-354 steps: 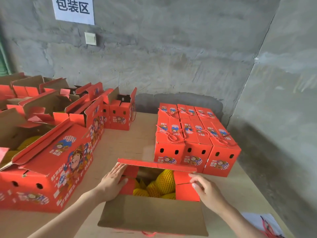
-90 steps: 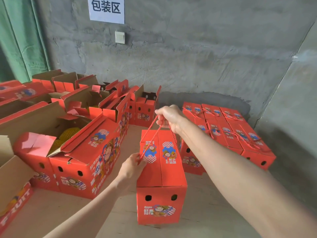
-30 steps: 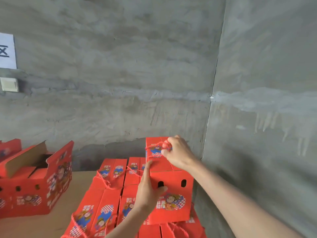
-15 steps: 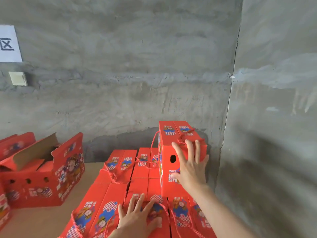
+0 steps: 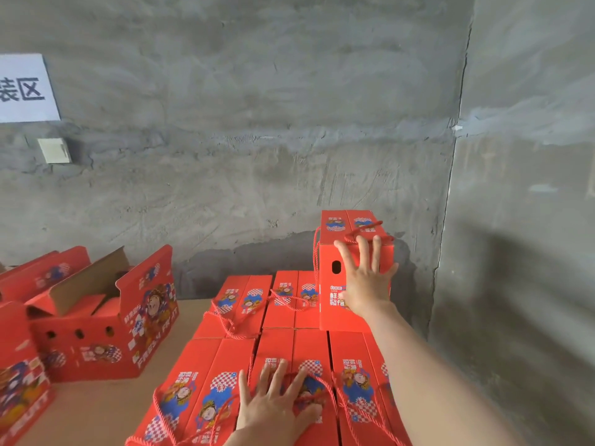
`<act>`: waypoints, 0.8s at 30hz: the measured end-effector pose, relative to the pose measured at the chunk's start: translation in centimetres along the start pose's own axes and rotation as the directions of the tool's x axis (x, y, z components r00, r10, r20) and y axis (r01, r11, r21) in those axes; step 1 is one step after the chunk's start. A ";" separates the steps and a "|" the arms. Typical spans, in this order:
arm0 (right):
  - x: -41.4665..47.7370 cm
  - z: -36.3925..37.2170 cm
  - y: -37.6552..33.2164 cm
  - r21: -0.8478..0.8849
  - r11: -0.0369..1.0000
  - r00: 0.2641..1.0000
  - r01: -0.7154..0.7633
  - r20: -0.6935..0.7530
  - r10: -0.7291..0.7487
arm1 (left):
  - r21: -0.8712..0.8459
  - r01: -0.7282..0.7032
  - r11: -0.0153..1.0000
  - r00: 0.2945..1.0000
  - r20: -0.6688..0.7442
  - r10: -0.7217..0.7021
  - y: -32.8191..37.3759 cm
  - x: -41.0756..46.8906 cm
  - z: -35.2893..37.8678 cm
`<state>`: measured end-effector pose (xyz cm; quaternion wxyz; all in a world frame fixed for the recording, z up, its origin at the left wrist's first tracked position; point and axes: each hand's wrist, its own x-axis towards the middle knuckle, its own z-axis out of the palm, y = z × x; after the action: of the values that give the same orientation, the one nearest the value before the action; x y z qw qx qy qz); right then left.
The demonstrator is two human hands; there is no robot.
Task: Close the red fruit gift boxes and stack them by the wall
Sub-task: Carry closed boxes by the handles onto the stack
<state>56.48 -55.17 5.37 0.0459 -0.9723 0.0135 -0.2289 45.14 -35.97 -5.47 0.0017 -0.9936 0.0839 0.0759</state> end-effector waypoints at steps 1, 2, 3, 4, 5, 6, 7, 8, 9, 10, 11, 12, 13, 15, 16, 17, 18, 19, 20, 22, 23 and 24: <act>-0.2 -0.5 0.0 0.031 1.000 1.000 0.005 0.020 -0.006 | 0.038 -0.020 0.999 0.999 -0.026 0.021 -0.2 -0.4 -0.2; -0.8 -1.2 -0.3 0.058 0.998 0.999 0.009 0.040 -0.011 | 0.065 -0.046 0.997 0.997 -0.066 0.050 -0.6 -1.0 -0.4; -2.1 -1.8 -0.7 0.084 0.996 0.998 0.016 0.051 -0.020 | 0.070 -0.076 0.995 0.990 -0.113 0.083 -1.2 -1.9 -0.6; -4.0 -1.8 -1.4 0.116 0.993 0.998 0.030 0.053 -0.036 | 0.056 -0.090 0.994 0.983 -0.157 0.097 -2.2 -2.8 -0.6; -6.6 -1.1 -2.2 0.164 0.985 0.996 0.050 0.063 -0.061 | 0.020 -0.068 0.998 0.978 -0.197 0.070 -3.6 -3.9 -0.4; -9.7 -0.2 -3.2 0.215 0.974 0.990 0.073 0.102 -0.097 | -0.020 -0.017 1.000 0.974 -0.228 0.012 -5.2 -5.1 -0.1; -13.1 1.0 -4.2 0.251 0.962 0.975 0.104 0.166 -0.149 | -0.051 0.041 0.998 0.970 -0.239 -0.052 -7.1 -6.3 0.3; -16.2 2.2 -5.2 0.262 0.955 0.946 0.140 0.248 -0.207 | -0.084 0.088 0.993 0.964 -0.243 -0.106 -9.3 -7.5 0.7; -18.9 2.9 -6.2 0.253 0.952 0.909 0.174 0.331 -0.255 | -0.114 0.111 0.987 0.965 -0.224 -0.134 -11.2 -8.8 1.2; -20.8 3.2 -6.9 0.241 0.948 0.871 0.207 0.396 -0.291 | -0.132 0.104 0.986 0.971 -0.200 -0.129 -12.5 -10.0 1.6; -21.9 3.3 -7.3 0.234 0.942 0.842 0.239 0.433 -0.321 | -0.099 0.047 0.994 0.975 -0.211 -0.067 -13.4 -11.1 2.0; -22.2 3.2 -7.3 0.229 0.936 0.821 0.267 0.454 -0.346 | -0.019 -0.017 1.000 0.972 -0.234 0.012 -13.9 -11.6 2.4; -22.3 3.0 -7.1 0.216 0.928 0.800 0.302 0.471 -0.370 | 0.047 -0.056 0.997 0.968 -0.243 0.065 -14.0 -11.9 2.5; -22.0 2.5 -6.6 0.169 0.911 0.763 0.377 0.500 -0.409 | 0.029 -0.054 0.998 0.987 -0.152 0.058 -13.7 -12.0 2.8; -21.9 2.4 -6.4 0.157 0.902 0.751 0.402 0.507 -0.423 | 0.009 -0.039 0.999 0.991 -0.125 0.040 -13.6 -11.9 2.9; -21.8 2.5 -6.3 0.155 0.896 0.745 0.416 0.507 -0.434 | -0.002 -0.034 0.999 0.991 -0.128 0.034 -13.5 -11.8 3.0; -21.8 2.6 -6.1 0.158 0.894 0.744 0.420 0.504 -0.439 | -0.011 -0.036 0.999 0.989 -0.141 0.034 -13.3 -11.7 3.0; -21.8 2.7 -6.0 0.164 0.892 0.745 0.421 0.499 -0.443 | -0.002 -0.031 1.000 0.990 -0.137 0.031 -13.1 -11.7 3.2; -21.7 2.8 -5.7 0.170 0.888 0.745 0.428 0.490 -0.453 | 0.010 -0.020 1.000 0.992 -0.128 0.021 -12.7 -11.8 3.1; -21.6 2.9 -5.1 0.172 0.875 0.745 0.453 0.466 -0.478 | 0.037 0.000 0.999 0.995 -0.105 0.004 -12.0 -11.8 3.2; -21.6 2.9 -4.7 0.174 0.870 0.744 0.461 0.459 -0.485 | 0.051 0.003 0.999 0.996 -0.090 0.002 -11.7 -11.8 3.2; -21.6 3.0 -4.5 0.178 0.869 0.743 0.462 0.457 -0.489 | 0.062 0.003 0.998 0.997 -0.075 0.002 -11.5 -11.9 3.2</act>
<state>38.47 -49.47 -6.47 0.0137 -0.9672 -0.2527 0.0195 35.01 -22.62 -6.93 0.0293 -0.9952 0.0860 0.0358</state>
